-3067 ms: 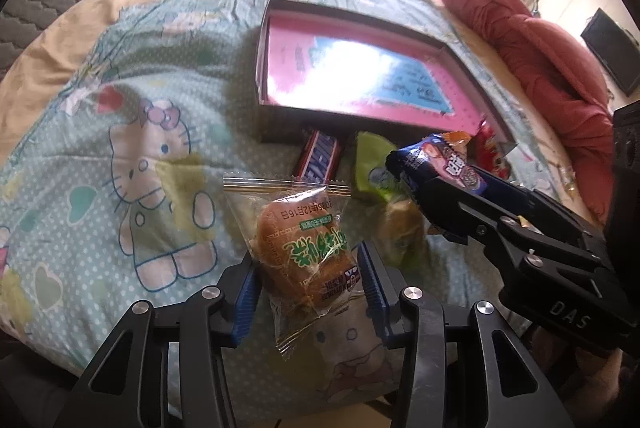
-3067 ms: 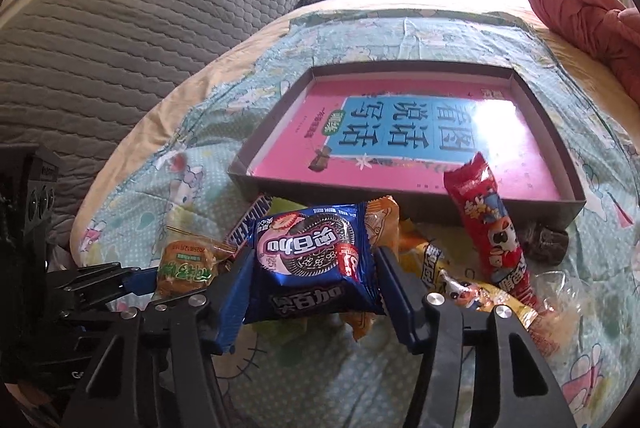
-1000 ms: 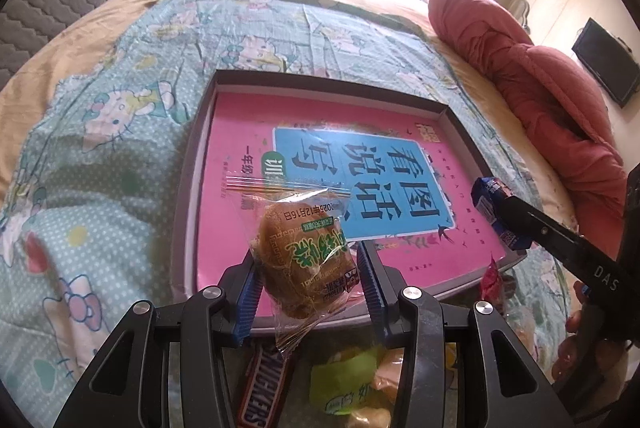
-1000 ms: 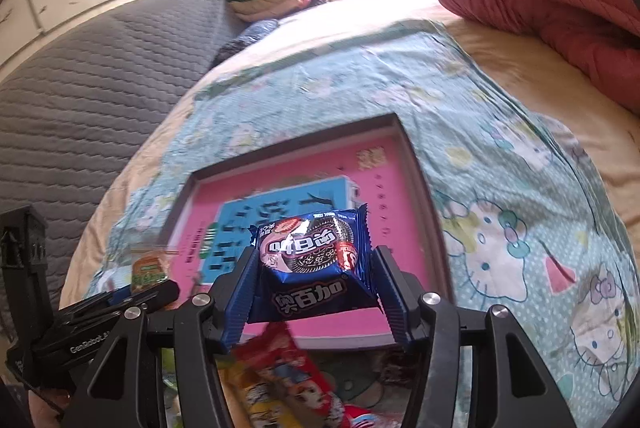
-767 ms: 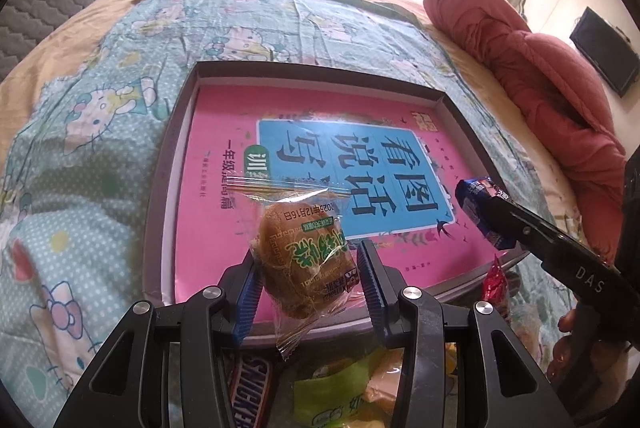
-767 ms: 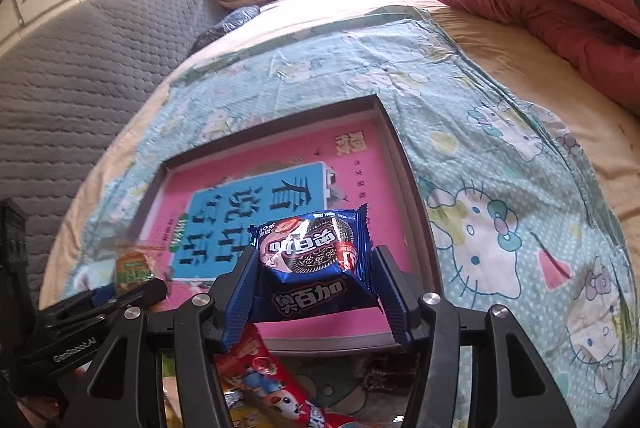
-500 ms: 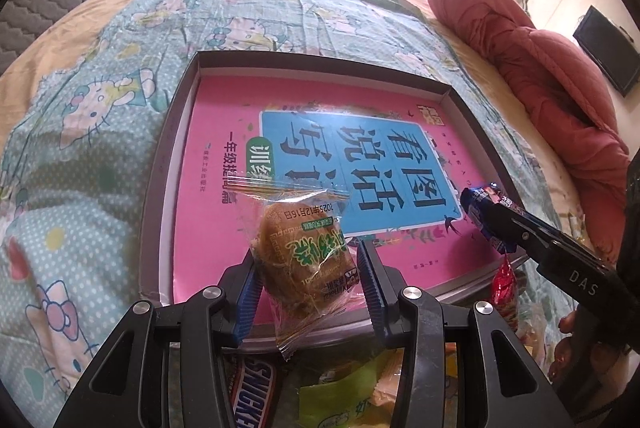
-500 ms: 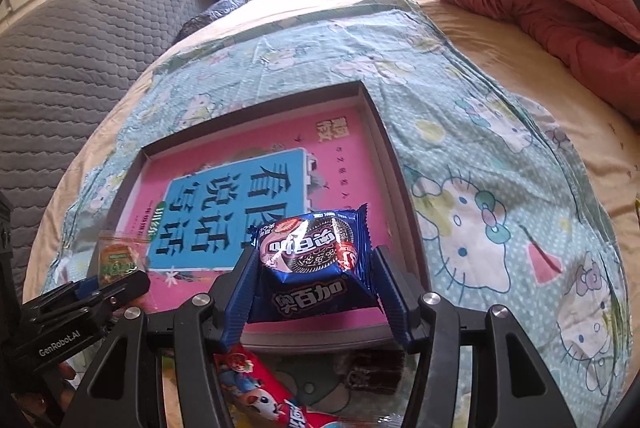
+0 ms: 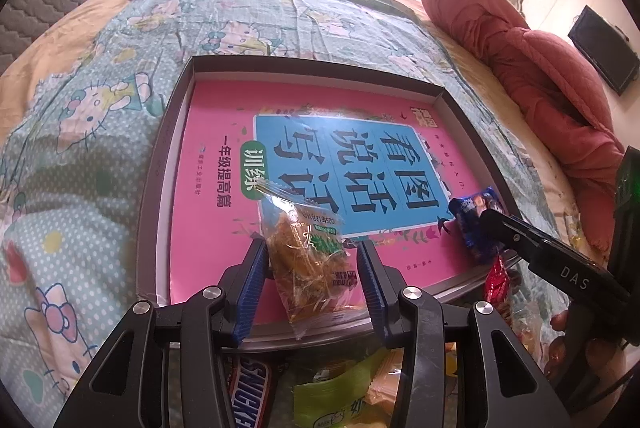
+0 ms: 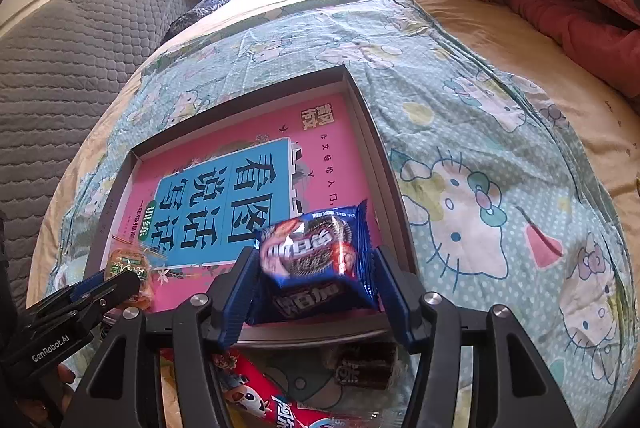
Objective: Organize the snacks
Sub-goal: 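Open right gripper to drop Oreo pack in tray while left gripper releases cake bag there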
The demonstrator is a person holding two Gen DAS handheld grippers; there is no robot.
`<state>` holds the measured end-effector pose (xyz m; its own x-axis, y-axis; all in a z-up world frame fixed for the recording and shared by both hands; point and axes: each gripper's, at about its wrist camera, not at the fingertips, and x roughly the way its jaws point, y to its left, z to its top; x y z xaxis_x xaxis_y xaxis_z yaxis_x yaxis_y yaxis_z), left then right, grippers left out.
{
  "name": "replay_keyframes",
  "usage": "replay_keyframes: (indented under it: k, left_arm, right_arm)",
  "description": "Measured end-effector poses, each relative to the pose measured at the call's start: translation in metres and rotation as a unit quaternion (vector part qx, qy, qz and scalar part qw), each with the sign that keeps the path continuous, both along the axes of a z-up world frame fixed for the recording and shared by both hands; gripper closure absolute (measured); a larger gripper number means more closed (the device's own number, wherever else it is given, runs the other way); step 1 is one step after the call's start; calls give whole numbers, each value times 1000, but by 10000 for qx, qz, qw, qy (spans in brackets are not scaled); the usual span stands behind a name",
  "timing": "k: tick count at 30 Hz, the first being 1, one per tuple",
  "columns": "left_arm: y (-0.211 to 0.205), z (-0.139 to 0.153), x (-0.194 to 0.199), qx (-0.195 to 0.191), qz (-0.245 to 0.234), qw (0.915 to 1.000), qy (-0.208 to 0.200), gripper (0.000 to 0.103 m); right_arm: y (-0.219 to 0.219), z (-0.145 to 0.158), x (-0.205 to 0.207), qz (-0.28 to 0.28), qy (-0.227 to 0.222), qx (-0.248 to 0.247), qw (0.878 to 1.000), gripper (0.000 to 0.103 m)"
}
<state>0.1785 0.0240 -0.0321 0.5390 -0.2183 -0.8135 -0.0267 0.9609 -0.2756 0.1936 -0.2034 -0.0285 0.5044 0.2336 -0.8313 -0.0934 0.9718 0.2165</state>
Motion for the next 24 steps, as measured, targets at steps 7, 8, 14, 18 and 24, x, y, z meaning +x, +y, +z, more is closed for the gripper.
replay_keyframes:
  k: [7, 8, 14, 18, 24]
  left_arm:
    - [-1, 2, 0, 20, -42, 10000, -51, 55]
    - [-1, 3, 0, 17, -45, 10000, -65, 55]
    - [-1, 8, -1, -23, -73, 9999, -147, 43]
    - [0, 9, -2, -14, -40, 9999, -161, 40]
    - [2, 16, -4, 49, -20, 9995, -310, 32]
  right_arm:
    - [-3, 5, -1, -85, -76, 85, 9999, 45]
    - [-3, 5, -1, -94, -87, 83, 9999, 44]
    - [-8, 11, -2, -172, -191, 163, 9995, 39]
    - [-8, 14, -3, -154, -243, 184, 9994, 39]
    - [-5, 19, -4, -87, -362, 179, 9991, 35]
